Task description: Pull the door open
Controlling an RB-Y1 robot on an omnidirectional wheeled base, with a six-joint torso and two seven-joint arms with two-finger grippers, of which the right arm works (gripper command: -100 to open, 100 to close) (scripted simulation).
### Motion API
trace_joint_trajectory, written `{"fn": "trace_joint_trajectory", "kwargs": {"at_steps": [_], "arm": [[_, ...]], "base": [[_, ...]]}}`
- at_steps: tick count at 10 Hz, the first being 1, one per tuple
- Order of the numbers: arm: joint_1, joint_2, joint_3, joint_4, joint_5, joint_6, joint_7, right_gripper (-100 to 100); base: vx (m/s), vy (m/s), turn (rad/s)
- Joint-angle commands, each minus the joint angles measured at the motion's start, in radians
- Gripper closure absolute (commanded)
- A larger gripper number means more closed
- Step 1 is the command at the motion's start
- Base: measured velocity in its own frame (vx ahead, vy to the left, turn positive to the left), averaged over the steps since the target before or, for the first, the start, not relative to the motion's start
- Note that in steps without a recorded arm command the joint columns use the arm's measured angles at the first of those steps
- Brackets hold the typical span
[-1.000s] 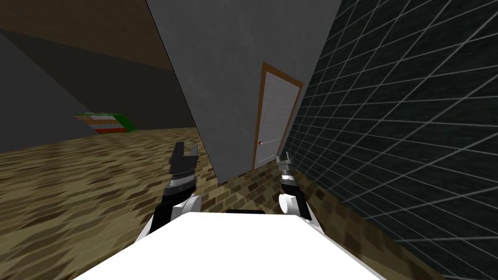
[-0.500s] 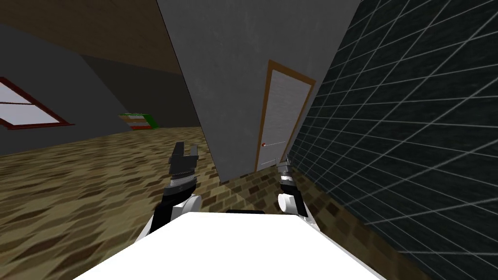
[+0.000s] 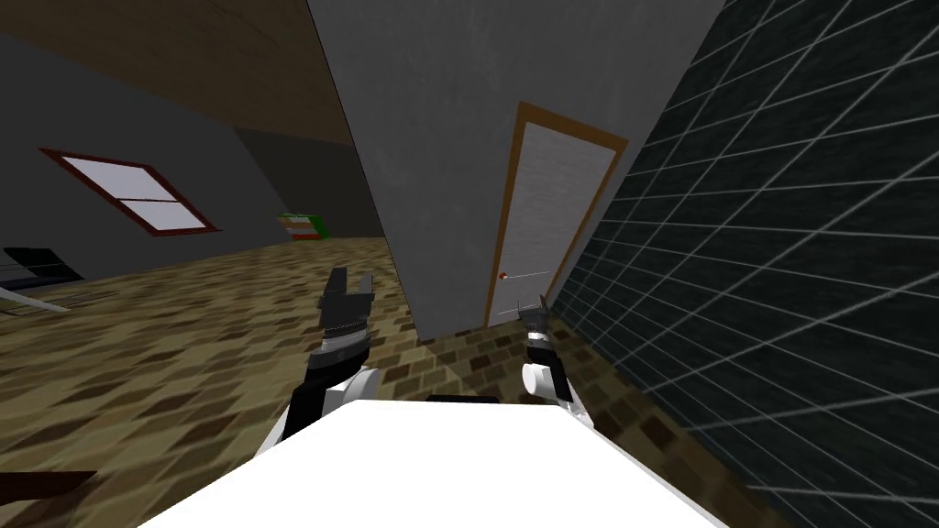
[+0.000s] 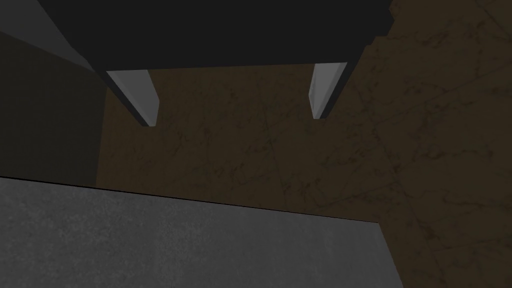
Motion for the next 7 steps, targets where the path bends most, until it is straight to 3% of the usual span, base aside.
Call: {"fn": "trace_joint_trajectory", "kwargs": {"at_steps": [1,7], "arm": [[-0.014,0.000,-0.002,0.042,-0.016,-0.016,-0.035,-100],[-0.083,-0.007,-0.020,0.225,-0.083,-0.075,-0.172,-100]], "base": [[0.061,-0.123,0.212],[0.048,-0.130,0.208]]}}
